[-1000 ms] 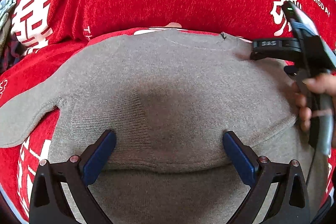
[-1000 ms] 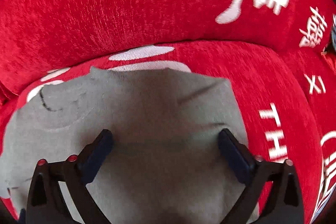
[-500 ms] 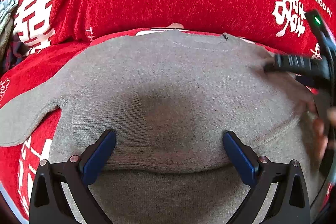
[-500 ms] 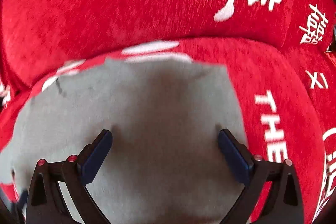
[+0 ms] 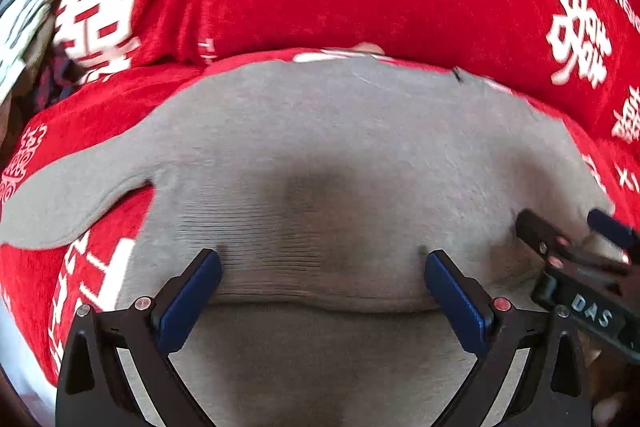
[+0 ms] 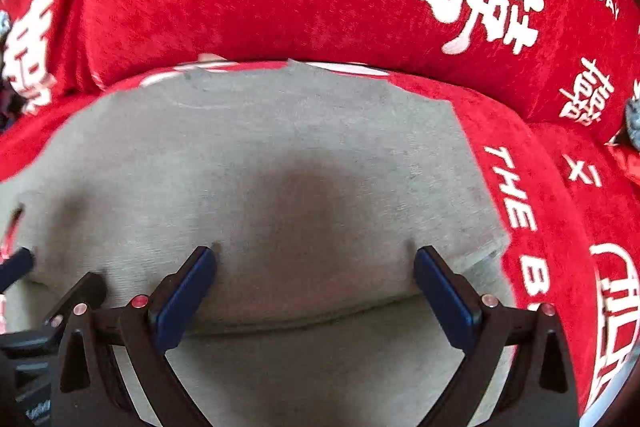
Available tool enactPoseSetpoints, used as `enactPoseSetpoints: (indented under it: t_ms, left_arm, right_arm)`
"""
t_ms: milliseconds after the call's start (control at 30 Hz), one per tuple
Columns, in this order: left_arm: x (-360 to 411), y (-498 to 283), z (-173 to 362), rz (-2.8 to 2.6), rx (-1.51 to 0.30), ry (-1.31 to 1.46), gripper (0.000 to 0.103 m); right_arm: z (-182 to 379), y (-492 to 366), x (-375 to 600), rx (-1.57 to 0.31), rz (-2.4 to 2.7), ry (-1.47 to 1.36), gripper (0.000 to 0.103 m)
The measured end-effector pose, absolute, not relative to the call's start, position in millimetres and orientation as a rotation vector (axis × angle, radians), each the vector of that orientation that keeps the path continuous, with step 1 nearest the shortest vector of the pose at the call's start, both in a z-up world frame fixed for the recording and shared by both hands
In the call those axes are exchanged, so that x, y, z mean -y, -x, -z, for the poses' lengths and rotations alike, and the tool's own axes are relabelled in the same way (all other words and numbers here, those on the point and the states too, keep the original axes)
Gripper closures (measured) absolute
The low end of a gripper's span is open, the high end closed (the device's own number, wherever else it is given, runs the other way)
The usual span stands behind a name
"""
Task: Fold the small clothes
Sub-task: 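Move the left gripper to the other sleeve cuff and grasp it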
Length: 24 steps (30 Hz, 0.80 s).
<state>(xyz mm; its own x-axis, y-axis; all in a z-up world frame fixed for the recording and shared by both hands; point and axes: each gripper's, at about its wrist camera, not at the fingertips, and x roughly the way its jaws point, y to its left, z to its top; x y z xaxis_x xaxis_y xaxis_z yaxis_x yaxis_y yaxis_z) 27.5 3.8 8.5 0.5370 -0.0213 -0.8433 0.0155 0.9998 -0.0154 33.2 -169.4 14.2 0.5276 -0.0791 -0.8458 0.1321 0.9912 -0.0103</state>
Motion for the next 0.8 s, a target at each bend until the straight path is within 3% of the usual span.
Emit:
enactPoseSetpoints:
  t_ms: [300, 667, 800]
  left_arm:
    - [-59.9, -20.7, -21.0, -0.055, -0.979, 0.060, 0.001]
    - [-299.9, 6.6, 3.3, -0.623, -1.011, 0.489, 0.001]
    - [-347.7, 6.8, 22.8, -0.743, -1.035, 0.595, 0.001]
  right_arm:
    - [-16.7, -35.9, 140.8, -1.012, 0.136, -0.017, 0.003]
    - [-12.8, -33.2, 129.9, -0.979, 0.164, 0.017, 0.003]
    - [-13.1, -32.3, 128.9, -0.975, 0.172, 0.025, 0.003]
